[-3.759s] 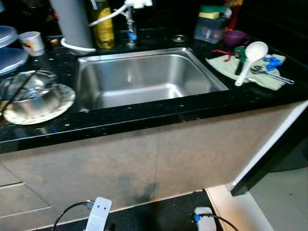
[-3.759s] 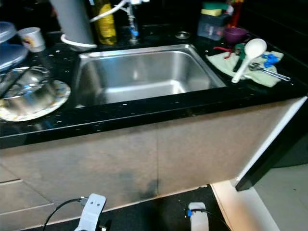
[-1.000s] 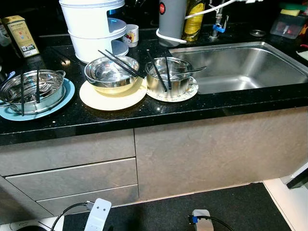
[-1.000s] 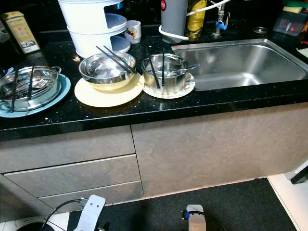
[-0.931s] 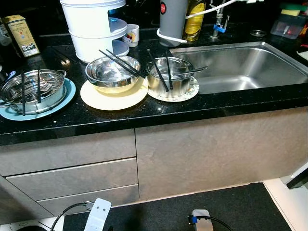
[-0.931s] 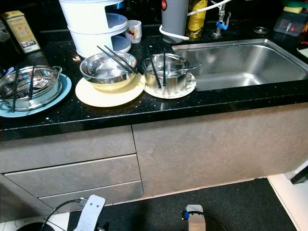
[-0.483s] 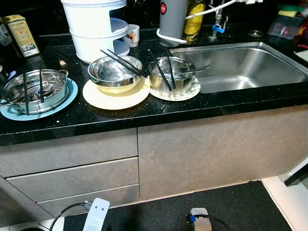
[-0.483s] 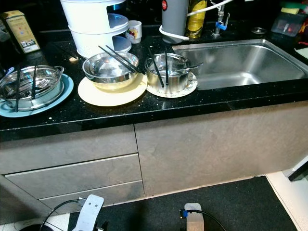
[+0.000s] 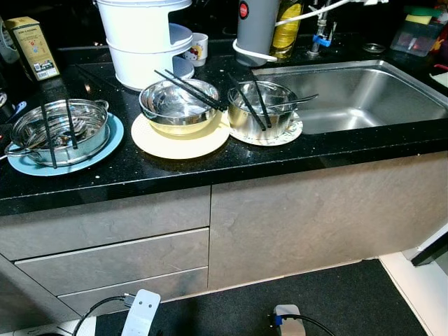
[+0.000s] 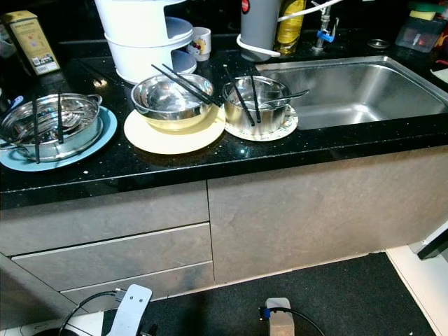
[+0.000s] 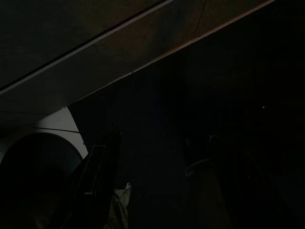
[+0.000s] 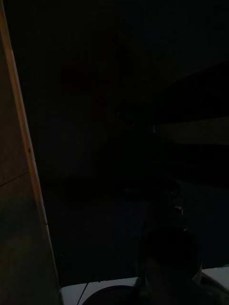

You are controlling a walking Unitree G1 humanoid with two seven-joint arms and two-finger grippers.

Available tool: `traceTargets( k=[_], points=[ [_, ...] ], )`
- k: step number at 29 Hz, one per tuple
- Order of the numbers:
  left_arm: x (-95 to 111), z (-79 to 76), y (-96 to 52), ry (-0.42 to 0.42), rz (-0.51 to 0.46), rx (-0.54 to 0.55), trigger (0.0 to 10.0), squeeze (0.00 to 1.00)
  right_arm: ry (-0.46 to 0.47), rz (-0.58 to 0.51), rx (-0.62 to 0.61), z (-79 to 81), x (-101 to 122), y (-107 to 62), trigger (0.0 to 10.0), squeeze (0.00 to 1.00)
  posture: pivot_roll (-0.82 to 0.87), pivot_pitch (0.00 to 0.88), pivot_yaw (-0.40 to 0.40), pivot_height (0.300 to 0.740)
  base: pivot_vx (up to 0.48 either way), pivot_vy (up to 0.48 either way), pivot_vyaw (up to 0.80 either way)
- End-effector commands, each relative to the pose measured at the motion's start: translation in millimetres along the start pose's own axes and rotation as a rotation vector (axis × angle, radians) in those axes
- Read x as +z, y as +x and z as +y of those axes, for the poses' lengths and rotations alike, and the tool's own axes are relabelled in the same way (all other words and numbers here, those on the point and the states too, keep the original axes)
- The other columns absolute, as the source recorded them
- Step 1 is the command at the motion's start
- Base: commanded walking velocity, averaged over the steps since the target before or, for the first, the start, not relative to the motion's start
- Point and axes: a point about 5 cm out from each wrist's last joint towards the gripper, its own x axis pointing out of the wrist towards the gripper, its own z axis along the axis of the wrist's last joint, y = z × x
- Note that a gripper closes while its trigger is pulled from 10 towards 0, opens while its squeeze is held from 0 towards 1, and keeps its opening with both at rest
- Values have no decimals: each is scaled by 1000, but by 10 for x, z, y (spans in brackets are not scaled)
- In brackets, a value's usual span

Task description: Kitchen organization

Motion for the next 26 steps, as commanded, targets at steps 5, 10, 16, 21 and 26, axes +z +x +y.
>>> traceTargets(
  k=[5,10,16,21,26],
  points=[
    [-125,-13,-36,17,53,-6,10000,0,-6,38,1,0,-150,-47,10000,0,-42,183,1,740,0,0,0],
    [-105,-46,-16,26,65,-7,10000,0,-12,43,-7,-35,-158,-54,10000,0,-48,184,-3,740,0,0,0],
    [-98,-57,-5,54,77,-30,10000,0,-22,40,-5,-38,-150,-53,10000,0,-64,170,0,740,0,0,0],
    [-93,-44,-6,59,72,-30,10000,0,-18,31,-21,-88,-128,-56,10000,0,-50,172,5,740,0,0,0],
    [-157,30,-28,47,105,12,10000,0,-17,39,-26,-126,-161,-74,10000,0,-47,189,-1,740,0,0,0]
  ],
)
